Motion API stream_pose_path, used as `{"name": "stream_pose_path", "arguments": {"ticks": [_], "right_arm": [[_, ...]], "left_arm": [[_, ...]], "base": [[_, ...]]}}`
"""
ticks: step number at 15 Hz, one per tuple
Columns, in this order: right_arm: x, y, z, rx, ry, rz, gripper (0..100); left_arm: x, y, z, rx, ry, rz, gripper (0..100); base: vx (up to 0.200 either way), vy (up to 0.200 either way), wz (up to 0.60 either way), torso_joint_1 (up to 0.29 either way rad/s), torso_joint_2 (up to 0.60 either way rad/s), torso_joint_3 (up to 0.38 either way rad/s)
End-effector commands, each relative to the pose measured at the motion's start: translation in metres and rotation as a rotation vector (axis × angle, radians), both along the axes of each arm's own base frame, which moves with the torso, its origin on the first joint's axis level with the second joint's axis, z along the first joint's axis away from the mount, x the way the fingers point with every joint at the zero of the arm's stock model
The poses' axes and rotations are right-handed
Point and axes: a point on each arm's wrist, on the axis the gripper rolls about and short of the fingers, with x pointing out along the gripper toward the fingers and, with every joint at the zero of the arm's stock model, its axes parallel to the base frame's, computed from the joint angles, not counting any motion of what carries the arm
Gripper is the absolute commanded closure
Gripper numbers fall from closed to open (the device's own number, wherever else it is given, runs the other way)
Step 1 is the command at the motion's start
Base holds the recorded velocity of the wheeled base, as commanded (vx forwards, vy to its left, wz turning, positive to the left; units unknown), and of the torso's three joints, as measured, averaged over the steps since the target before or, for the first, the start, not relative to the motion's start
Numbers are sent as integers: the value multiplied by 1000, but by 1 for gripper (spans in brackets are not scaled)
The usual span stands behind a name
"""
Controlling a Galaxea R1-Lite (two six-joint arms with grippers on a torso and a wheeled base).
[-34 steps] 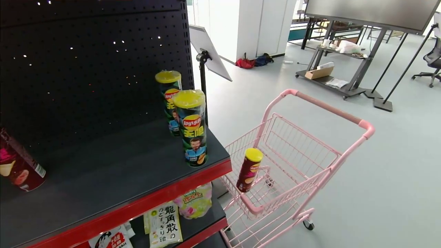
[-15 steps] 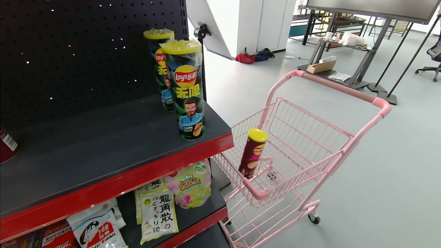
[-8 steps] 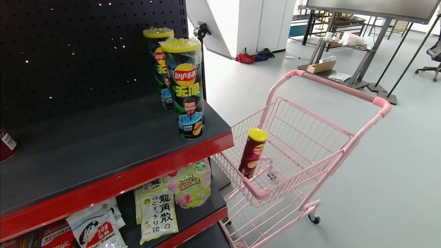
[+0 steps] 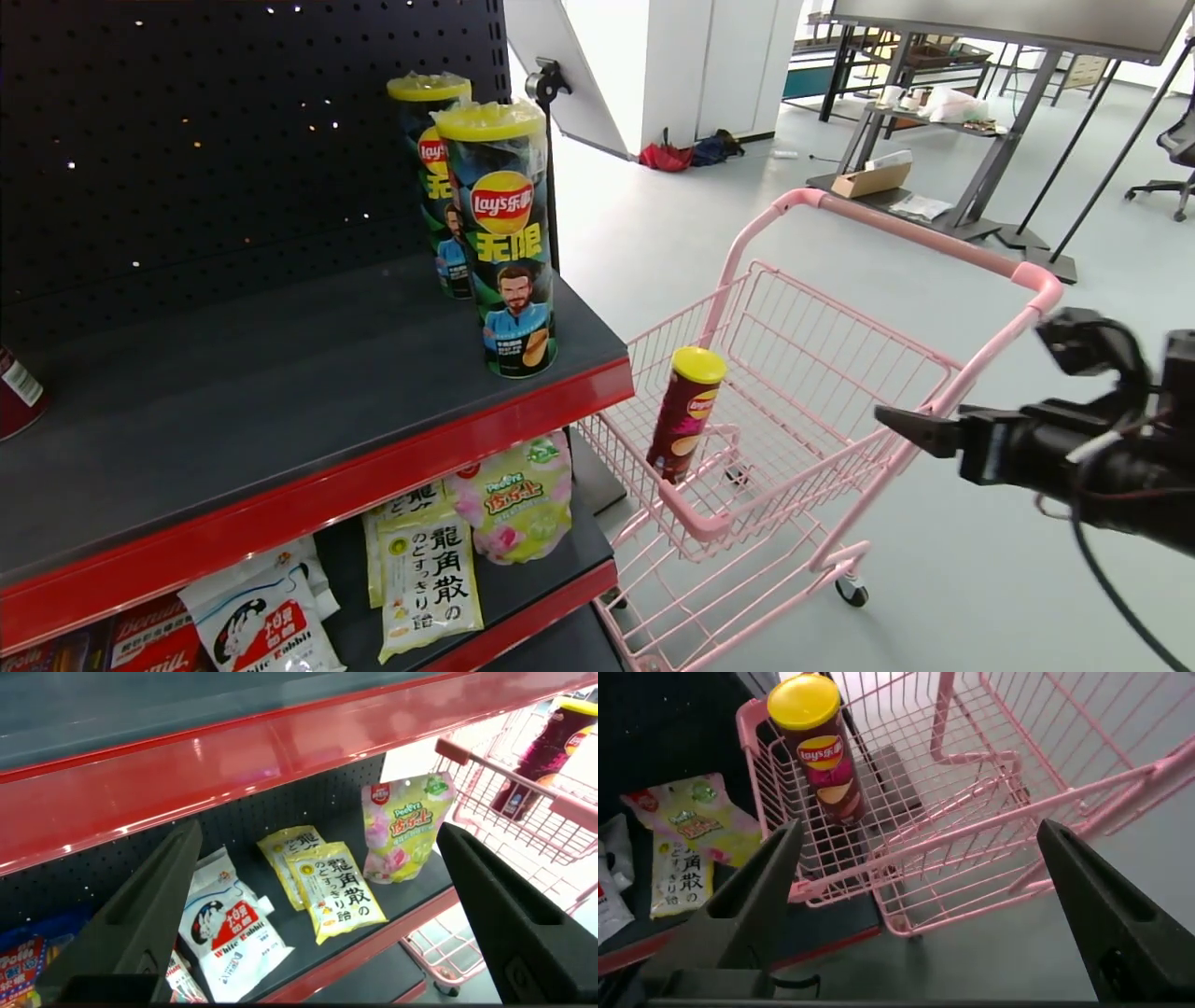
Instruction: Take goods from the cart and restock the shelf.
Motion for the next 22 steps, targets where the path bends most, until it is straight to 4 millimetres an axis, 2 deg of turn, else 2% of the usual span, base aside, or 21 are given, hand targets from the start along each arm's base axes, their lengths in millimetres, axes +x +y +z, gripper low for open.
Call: {"name": "stream_pose_path", "arguments": {"ticks": [1,3,4,5,8,10,15,20,22], "right_arm": [[81,37,-67,4,96,113,0],[94,57,-79,-1,108,165,0],[94,57,-79,-1,108,165,0],[114,78,-87,0,93,207,0],[133,98,-100,2,81,244,0],[153,109,-106,7,51,252,0],[176,109,-120,9,36,228,0],[189,114,-117,23,-5,238,0],[192,117,-122,22,-2,241,0]], "left_arm": [[0,0,0,0,-1,0,0],[0,0,0,0,1,2,0],[0,0,0,0,1,2,0],[0,0,0,0,1,2,0],[0,0,0,0,1,2,0],[0,0,0,0,1,2,0],[0,0,0,0,-1,2,0],[0,0,0,0,-1,2,0],[0,0,0,0,-1,2,0]], "base": [[0,0,0,0,0,0],[0,0,0,0,0,0],[0,0,0,0,0,0],[0,0,0,0,0,0],[0,0,0,0,0,0],[0,0,0,0,0,0],[0,0,0,0,0,0],[0,0,0,0,0,0],[0,0,0,0,0,0]]}}
